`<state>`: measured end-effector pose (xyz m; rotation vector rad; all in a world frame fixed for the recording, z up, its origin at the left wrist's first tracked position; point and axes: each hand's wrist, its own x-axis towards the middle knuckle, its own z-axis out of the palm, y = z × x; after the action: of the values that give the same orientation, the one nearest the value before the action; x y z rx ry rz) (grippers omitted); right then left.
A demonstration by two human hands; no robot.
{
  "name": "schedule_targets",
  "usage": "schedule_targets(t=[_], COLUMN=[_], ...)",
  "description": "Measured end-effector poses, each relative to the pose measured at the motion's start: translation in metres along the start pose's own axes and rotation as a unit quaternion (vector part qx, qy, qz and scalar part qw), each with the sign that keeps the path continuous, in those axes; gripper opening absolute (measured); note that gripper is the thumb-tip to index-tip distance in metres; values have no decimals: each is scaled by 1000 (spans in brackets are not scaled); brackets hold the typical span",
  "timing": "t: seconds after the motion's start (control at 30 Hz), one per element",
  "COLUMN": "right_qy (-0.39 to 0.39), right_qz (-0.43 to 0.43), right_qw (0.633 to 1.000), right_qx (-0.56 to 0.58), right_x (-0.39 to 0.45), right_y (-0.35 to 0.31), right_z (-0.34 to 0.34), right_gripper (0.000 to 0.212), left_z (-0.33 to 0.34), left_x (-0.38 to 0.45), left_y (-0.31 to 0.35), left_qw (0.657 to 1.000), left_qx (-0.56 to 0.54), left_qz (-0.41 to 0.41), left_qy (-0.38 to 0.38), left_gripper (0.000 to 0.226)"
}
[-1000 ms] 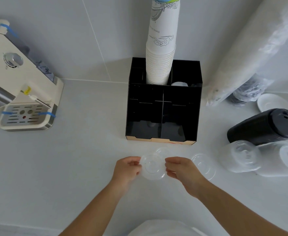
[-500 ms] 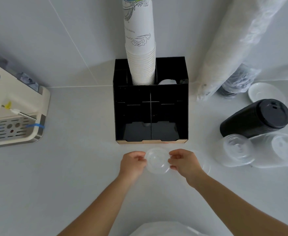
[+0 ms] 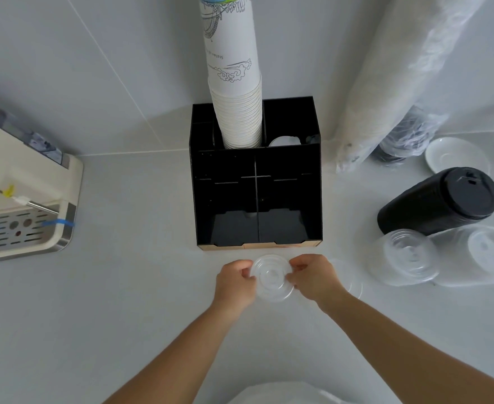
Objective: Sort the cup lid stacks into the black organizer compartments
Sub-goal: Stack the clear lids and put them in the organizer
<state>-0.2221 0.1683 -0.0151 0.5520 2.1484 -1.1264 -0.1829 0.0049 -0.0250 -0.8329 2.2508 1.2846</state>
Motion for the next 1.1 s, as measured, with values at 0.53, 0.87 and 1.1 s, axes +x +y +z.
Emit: schedule_targets(t=[0.53, 0.87, 1.1], right_qy=[-26, 27, 93], right_qz=[-2, -10, -1], right_qw=[986, 969, 959], right_qx=[164, 246, 267], right_x=[-43, -54, -45], right_y=[26, 68, 86], right_z=[-30, -67, -79], right_gripper=[25, 24, 25], left_z=[3, 43, 74], left_x=[-45, -50, -32], left_y=[1, 27, 51], left_qw=[967, 986, 992], left_qx=[-224, -139, 7], left_qz=[-102, -14, 84], left_qy=[-62, -86, -93], left_gripper=[36, 32, 15])
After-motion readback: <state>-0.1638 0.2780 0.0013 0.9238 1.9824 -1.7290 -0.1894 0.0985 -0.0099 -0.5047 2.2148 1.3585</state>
